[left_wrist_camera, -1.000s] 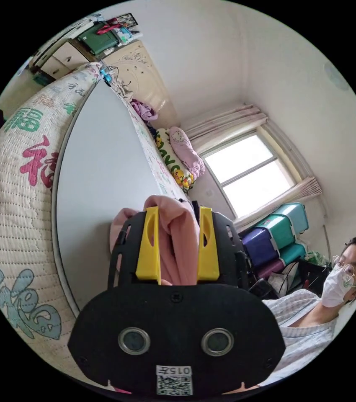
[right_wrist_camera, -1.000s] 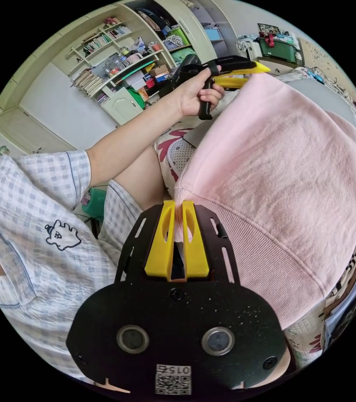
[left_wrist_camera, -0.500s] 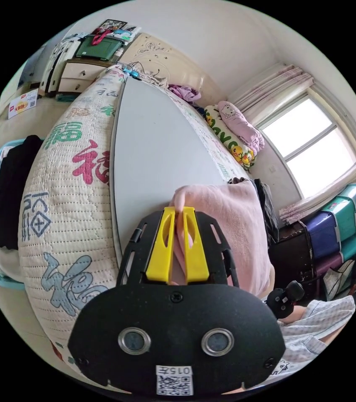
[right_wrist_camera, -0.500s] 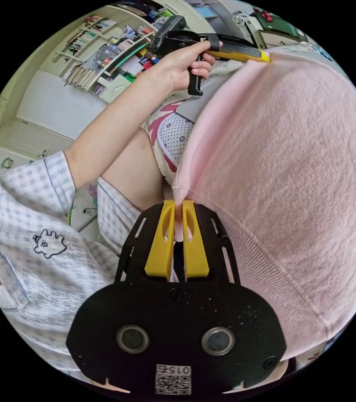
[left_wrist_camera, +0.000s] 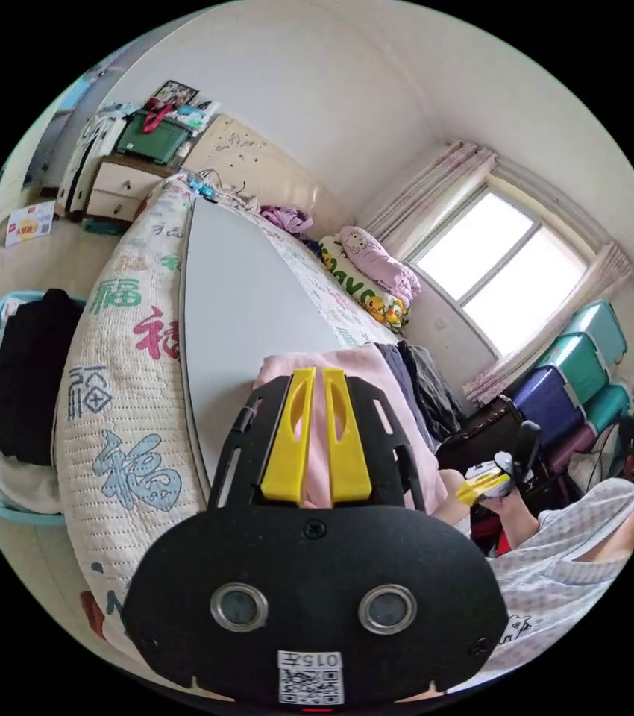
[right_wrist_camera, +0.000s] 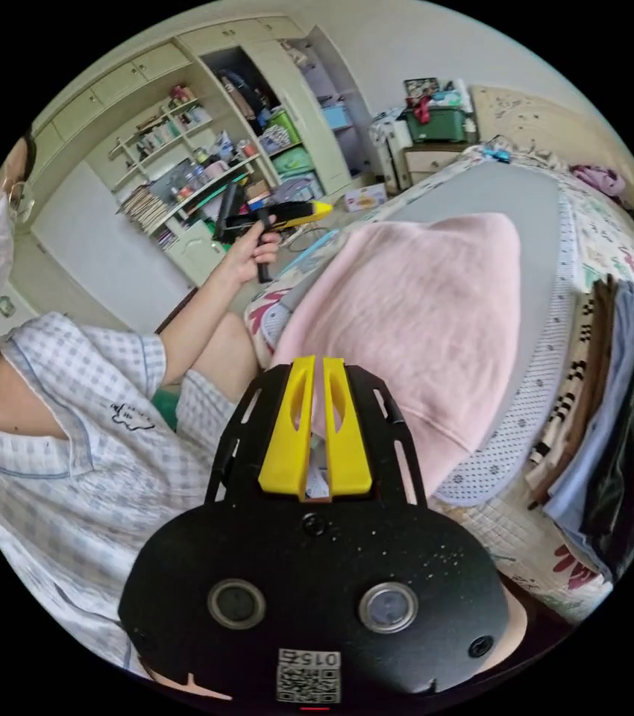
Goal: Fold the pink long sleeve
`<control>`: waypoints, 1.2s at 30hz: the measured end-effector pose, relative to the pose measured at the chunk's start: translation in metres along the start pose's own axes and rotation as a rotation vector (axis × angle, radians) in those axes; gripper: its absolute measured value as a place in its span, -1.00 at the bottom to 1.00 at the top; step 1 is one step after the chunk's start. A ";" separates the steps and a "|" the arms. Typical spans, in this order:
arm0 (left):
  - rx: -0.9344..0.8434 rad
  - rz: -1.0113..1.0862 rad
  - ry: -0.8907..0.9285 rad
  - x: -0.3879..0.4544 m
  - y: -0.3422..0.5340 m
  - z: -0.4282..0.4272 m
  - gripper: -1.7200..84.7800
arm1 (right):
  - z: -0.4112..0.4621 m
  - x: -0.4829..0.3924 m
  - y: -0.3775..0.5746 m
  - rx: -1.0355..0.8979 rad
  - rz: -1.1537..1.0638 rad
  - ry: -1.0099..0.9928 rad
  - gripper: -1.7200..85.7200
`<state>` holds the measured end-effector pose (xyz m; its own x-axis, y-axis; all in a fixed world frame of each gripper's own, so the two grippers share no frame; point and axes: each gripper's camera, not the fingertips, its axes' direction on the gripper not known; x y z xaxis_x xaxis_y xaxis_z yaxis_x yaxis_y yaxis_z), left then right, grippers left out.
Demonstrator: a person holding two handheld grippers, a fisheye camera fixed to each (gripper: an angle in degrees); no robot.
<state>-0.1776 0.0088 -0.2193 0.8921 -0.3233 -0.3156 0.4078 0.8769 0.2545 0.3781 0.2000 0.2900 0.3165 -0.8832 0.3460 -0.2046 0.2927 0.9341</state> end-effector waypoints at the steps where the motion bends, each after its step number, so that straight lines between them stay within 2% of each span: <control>1: -0.042 0.078 -0.006 0.019 -0.001 0.012 -0.93 | 0.004 0.010 -0.006 -0.014 0.003 0.025 -0.94; 3: -0.131 0.117 -0.022 0.032 0.004 0.043 -0.93 | 0.042 0.028 -0.016 -0.222 -0.003 0.108 -0.96; 5: -0.261 0.099 -0.054 0.032 0.014 0.082 -0.94 | 0.072 0.040 -0.014 -0.335 -0.003 0.159 -0.97; 7: -0.390 0.108 -0.111 0.029 0.027 0.122 -0.94 | 0.072 0.056 -0.016 -0.279 0.068 0.110 -0.97; 11: -0.344 0.073 -0.069 0.026 0.022 0.111 -0.91 | 0.055 0.077 -0.040 -0.273 0.100 0.001 -0.97; 13: -0.189 -0.009 -0.017 0.007 0.018 0.074 -0.81 | 0.036 0.085 -0.055 -0.236 0.077 -0.082 -0.96; 15: -0.095 -0.062 -0.001 -0.014 0.019 0.050 -0.73 | 0.001 0.110 -0.078 -0.103 0.101 -0.154 -0.94; 17: -0.089 -0.095 -0.030 -0.032 0.019 0.042 -0.64 | -0.025 0.133 -0.100 0.031 0.146 -0.158 -0.89; 18: -0.113 -0.105 -0.026 -0.042 0.019 0.046 -0.60 | -0.036 0.149 -0.117 0.107 0.169 -0.147 -0.79; 21: -0.165 -0.117 -0.035 -0.058 0.020 0.066 -0.54 | -0.041 0.187 -0.170 0.188 0.235 -0.150 -0.61; 26: -0.262 -0.109 -0.063 -0.076 0.025 0.104 -0.48 | -0.013 0.228 -0.257 0.157 0.284 -0.118 -0.50; 29: -0.270 -0.125 -0.038 -0.091 0.032 0.117 -0.48 | 0.010 0.247 -0.306 0.121 0.316 -0.171 -0.46; 32: -0.268 -0.132 0.000 -0.103 0.039 0.120 -0.50 | 0.033 0.257 -0.352 0.065 0.324 -0.142 -0.44; 36: -0.310 -0.140 0.086 -0.118 0.053 0.132 -0.58 | 0.062 0.268 -0.397 0.002 0.350 -0.209 -0.42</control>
<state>-0.2353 0.0463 -0.0481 0.8067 -0.4280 -0.4075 0.4345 0.8969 -0.0818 0.4872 -0.1758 0.0067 0.0321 -0.7861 0.6173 -0.2679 0.5882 0.7630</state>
